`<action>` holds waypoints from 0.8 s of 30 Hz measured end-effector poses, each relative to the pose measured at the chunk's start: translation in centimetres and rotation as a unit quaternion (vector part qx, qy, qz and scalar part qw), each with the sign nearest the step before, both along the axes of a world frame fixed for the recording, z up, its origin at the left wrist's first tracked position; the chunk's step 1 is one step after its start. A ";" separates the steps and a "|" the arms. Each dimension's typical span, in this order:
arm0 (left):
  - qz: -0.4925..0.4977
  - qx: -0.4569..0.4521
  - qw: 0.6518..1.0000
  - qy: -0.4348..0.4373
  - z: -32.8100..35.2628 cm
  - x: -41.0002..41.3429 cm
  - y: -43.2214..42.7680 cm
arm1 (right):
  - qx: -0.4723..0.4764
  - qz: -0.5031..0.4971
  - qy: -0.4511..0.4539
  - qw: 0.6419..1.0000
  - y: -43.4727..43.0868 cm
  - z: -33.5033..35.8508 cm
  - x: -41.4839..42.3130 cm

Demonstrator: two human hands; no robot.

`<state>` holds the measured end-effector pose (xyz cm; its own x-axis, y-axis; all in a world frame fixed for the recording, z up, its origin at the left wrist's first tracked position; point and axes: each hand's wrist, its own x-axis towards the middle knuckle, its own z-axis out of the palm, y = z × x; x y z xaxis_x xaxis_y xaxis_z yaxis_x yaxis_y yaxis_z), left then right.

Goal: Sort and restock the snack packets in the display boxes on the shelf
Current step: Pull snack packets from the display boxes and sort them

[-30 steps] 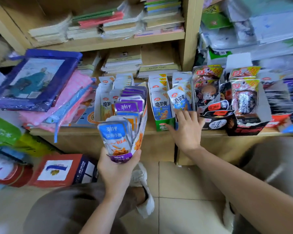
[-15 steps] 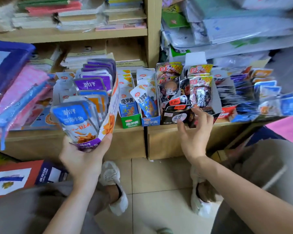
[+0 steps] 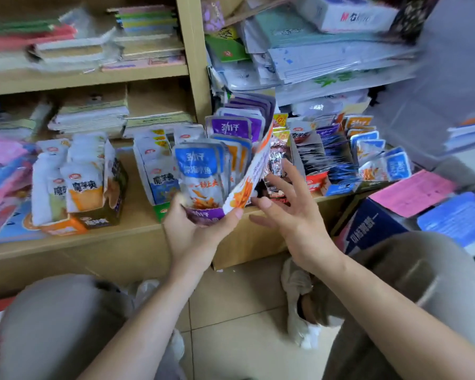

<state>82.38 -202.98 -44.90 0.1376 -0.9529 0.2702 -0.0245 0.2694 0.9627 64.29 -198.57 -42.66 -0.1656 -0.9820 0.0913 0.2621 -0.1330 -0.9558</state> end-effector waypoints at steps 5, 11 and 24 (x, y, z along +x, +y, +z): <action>-0.099 -0.021 0.994 -0.037 1.1 -4.9 0.3 | -0.022 0.016 0.004 1.000 1.8 -0.5 -2.1; -0.238 -0.026 0.968 -0.069 1.0 -8.6 0.7 | -0.041 -0.006 0.021 0.999 2.5 0.4 -5.7; -0.392 -0.100 0.897 -0.179 3.3 -13.2 -1.5 | -0.052 -0.110 -0.033 0.992 3.5 2.1 -12.9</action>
<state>69.19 -204.49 -41.61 -0.6830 -0.6472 0.3387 -0.0513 0.5050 0.8616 51.36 -195.04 -40.59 -0.3837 -0.9072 0.1728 0.2774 -0.2917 -0.9154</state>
